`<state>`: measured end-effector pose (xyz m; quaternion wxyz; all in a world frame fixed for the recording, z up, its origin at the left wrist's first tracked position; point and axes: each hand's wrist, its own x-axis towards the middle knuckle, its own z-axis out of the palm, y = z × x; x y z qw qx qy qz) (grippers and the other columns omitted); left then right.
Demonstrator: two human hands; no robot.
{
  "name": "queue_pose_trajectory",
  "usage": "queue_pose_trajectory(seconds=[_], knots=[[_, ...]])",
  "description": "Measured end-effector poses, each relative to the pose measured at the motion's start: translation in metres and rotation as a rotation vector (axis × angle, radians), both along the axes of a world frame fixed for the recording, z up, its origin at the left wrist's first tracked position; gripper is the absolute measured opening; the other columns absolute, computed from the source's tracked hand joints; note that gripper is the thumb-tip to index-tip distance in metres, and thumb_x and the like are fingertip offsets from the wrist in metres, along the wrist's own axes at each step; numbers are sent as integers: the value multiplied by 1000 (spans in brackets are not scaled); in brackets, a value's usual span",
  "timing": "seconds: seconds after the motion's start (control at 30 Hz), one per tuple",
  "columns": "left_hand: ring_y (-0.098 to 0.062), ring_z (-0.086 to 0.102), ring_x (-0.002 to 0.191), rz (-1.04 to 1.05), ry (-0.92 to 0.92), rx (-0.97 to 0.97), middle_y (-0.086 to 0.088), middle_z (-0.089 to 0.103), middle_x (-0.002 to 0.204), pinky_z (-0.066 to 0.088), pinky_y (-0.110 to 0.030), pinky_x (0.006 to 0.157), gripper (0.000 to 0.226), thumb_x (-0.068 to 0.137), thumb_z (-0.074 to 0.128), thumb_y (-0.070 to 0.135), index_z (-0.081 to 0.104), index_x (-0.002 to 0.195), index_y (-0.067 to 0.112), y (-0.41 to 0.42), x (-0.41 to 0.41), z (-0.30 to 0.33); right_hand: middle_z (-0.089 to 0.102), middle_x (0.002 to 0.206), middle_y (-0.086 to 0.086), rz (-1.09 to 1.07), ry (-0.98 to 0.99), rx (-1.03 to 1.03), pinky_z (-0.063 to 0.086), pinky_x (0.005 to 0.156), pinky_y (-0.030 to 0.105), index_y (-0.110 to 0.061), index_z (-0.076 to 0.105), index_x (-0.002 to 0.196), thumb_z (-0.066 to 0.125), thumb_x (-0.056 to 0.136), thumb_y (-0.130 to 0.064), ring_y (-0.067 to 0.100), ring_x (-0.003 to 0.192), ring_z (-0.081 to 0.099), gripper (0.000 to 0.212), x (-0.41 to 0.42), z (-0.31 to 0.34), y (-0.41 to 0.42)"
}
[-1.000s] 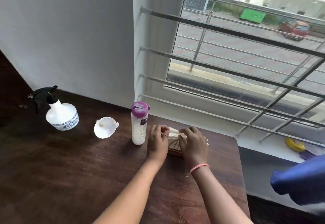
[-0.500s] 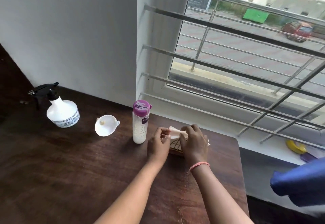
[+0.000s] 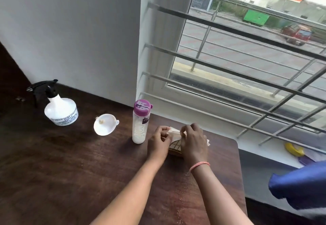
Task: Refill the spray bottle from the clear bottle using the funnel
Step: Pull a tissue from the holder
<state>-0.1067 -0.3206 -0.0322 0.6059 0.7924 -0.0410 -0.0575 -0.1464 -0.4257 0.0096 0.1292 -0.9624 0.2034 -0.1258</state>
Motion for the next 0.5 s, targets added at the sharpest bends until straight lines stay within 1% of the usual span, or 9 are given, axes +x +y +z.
queue_pose_trajectory(seconds=[0.07, 0.2, 0.3, 0.5], knots=[[-1, 59, 70, -15, -12, 3, 9, 65, 79, 39, -2, 59, 18, 82, 67, 15, 63, 98, 23, 0, 1, 0, 55, 93, 3, -1, -26, 14, 41, 72, 39, -20, 61, 85, 61, 79, -6, 29, 90, 53, 15, 0, 2, -2], [-3, 58, 70, -23, -41, 34, 6, 64, 79, 39, -2, 61, 8, 81, 70, 18, 64, 85, 22, 1, 4, -1, 55, 93, 3, 32, -42, 22, 42, 73, 38, -19, 62, 83, 62, 78, -3, 28, 88, 51, 16, -1, 9, -7], [-4, 56, 72, -20, -66, 81, 6, 63, 82, 38, -1, 62, 8, 79, 72, 20, 67, 86, 19, 0, 6, -3, 56, 94, 3, 31, -45, 53, 43, 74, 38, -18, 61, 82, 61, 78, -2, 27, 90, 50, 17, -5, 9, -10], [3, 54, 66, -7, -107, 80, 6, 59, 82, 37, 0, 61, 5, 79, 72, 17, 72, 84, 18, -1, 7, 0, 58, 94, 4, -23, -118, 173, 45, 77, 40, -17, 63, 85, 63, 81, -5, 29, 94, 53, 12, -8, 4, -14]])
